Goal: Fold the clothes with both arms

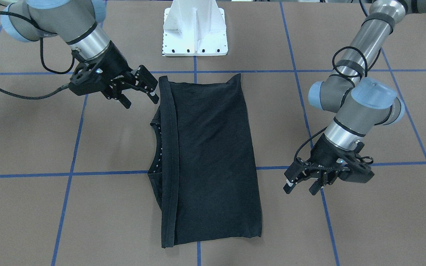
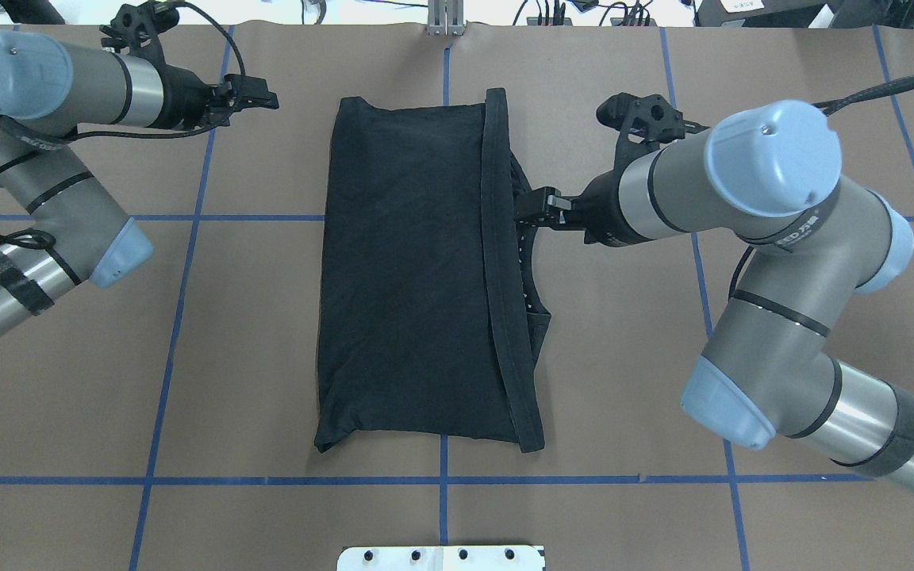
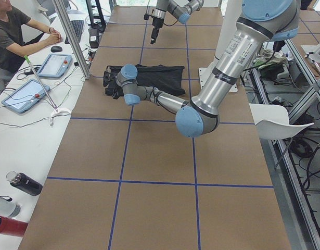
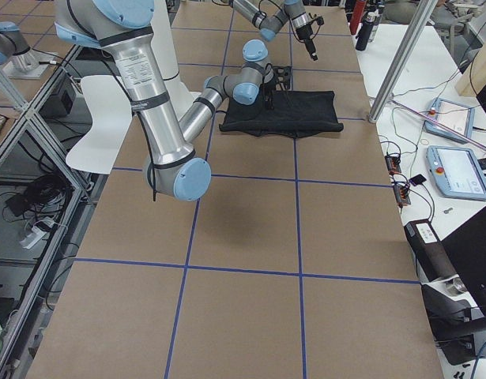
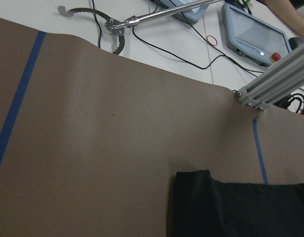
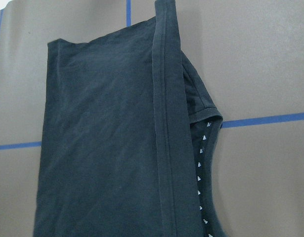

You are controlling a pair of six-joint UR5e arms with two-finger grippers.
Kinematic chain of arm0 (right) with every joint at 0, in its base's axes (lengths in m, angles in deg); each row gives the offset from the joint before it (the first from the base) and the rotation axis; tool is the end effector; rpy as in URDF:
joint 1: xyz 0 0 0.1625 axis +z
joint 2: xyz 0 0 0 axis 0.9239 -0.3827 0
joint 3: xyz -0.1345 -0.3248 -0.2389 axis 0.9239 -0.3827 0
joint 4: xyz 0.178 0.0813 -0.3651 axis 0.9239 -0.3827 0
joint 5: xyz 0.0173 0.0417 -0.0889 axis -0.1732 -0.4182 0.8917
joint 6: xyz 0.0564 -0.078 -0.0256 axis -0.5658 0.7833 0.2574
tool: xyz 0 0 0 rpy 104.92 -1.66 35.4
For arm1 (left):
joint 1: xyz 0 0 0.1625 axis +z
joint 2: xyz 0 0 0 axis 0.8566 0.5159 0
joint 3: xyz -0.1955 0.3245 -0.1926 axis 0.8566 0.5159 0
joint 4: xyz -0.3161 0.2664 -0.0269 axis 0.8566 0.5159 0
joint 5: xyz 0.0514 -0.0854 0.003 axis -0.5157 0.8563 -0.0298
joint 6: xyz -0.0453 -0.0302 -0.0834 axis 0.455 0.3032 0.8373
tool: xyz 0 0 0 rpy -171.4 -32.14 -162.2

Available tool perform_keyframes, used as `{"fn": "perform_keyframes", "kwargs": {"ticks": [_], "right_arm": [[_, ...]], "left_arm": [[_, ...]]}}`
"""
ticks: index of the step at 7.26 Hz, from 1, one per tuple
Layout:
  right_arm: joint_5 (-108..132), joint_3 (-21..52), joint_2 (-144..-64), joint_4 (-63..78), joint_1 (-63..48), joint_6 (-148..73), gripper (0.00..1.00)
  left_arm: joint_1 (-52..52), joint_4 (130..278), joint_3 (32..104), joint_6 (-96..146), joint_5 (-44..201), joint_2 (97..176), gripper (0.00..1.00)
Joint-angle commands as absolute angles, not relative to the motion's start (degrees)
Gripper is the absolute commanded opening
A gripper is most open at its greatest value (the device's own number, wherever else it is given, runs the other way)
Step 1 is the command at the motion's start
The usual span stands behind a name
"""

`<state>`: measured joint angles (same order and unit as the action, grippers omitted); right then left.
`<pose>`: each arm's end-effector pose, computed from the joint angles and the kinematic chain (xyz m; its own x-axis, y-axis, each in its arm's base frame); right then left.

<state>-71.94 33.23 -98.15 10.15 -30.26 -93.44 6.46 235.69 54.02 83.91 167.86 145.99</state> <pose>-0.4042 -0.4392 0.2163 0.4688 -0.0058 0.8833 -0.2493 0.9585 0.1386 0.3488 -0.6149 0.3552 0.3106 0.0272 -0.9501 0.4623 0.8691 0.1760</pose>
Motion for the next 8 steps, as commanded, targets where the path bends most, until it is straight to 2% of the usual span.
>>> {"fn": "perform_keyframes", "kwargs": {"ticks": [1, 3, 8], "right_arm": [[-66.4, 32.3, -92.6, -4.0, -33.1, -81.5, 1.0], [-61.2, 25.1, -86.6, -7.6, -37.2, -80.9, 0.97], [-59.5, 23.9, -89.3, -11.6, -44.5, -78.1, 0.97]], "left_arm": [[6.5, 235.9, 57.3, 83.9, 168.5, 143.3, 1.0], [6.5, 236.1, 57.3, 83.9, 168.5, 143.3, 1.0], [6.7, 236.2, 57.1, 84.0, 168.5, 143.6, 1.0]]}}
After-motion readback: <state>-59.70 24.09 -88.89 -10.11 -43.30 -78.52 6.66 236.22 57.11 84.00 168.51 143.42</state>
